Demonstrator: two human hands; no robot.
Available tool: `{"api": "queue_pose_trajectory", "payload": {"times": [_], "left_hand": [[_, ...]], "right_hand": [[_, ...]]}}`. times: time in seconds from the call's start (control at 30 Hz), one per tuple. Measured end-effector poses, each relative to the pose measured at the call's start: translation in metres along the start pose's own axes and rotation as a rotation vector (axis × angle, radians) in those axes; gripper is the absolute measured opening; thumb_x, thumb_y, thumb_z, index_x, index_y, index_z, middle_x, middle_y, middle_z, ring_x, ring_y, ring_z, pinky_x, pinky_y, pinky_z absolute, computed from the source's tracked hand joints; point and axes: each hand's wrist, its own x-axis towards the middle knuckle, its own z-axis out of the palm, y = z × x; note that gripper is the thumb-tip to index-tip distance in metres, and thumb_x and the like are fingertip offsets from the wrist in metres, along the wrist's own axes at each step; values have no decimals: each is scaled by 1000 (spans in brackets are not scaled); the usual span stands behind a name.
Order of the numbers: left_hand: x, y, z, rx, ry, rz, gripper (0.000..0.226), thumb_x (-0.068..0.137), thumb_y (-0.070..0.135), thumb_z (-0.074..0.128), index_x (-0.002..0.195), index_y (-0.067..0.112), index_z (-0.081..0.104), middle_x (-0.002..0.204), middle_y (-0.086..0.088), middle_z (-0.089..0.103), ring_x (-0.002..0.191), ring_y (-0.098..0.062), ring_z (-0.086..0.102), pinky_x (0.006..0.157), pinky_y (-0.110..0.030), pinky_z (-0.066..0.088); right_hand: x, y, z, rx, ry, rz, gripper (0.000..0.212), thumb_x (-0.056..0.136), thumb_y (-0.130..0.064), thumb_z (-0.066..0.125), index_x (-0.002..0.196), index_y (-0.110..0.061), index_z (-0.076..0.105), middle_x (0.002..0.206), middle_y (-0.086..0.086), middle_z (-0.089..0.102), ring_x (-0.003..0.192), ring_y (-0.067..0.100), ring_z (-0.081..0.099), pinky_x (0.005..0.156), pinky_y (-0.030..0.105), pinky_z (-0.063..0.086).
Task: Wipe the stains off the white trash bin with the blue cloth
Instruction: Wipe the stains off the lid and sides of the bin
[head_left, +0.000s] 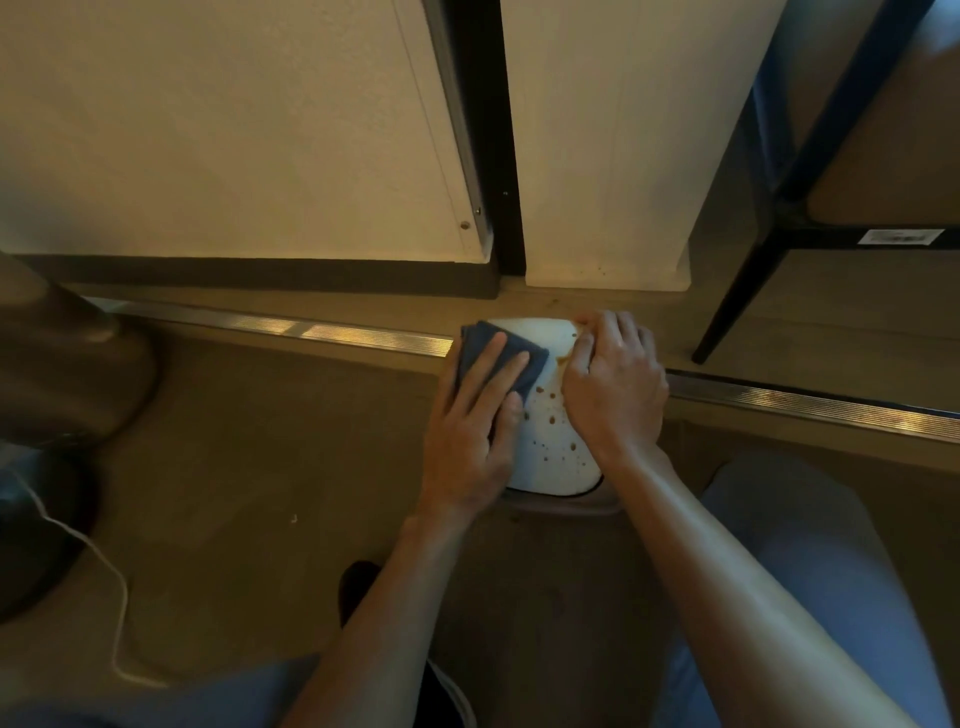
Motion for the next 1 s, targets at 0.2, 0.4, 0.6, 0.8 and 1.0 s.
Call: {"api": "queue_pose_trajectory", "payload": {"times": [0.2, 0.4, 0.6, 0.8, 1.0], "left_hand": [[53, -3, -10, -192, -67, -217, 37, 110, 33, 40, 144, 29, 53, 151, 7, 46, 138, -6, 42, 115, -37, 41], [35, 19, 3, 108, -50, -72, 42, 109, 35, 37, 150, 29, 50, 159, 10, 43, 156, -20, 20, 126, -46, 22], [2, -11, -5, 2, -8, 50, 43, 109, 31, 39, 151, 25, 46, 163, 11, 33, 155, -9, 19, 125, -39, 23], [79, 4, -9, -61, -157, -321, 33, 110, 41, 33, 127, 28, 57, 120, 6, 59, 110, -15, 59, 92, -39, 49], [70, 15, -7, 111, -141, 3, 38, 109, 33, 36, 141, 26, 57, 142, 5, 58, 136, -12, 40, 114, -30, 32]], "right_hand": [[-1, 0, 1, -7, 9, -7, 36, 101, -33, 35, 122, -21, 61, 122, -2, 61, 119, 18, 52, 96, 45, 47], [1, 3, 2, -1, 15, -4, 34, 102, -32, 35, 123, -22, 61, 121, -3, 61, 118, 16, 53, 94, 47, 50], [0, 3, 2, 0, 10, -18, 35, 102, -34, 34, 121, -22, 61, 120, -3, 61, 116, 17, 52, 92, 41, 48], [1, 4, 4, 4, 13, -3, 34, 102, -33, 37, 124, -23, 61, 123, -4, 61, 119, 16, 52, 96, 43, 47], [1, 4, 4, 20, 21, 8, 34, 102, -33, 36, 124, -23, 61, 123, -4, 60, 120, 15, 52, 97, 46, 48]]}}
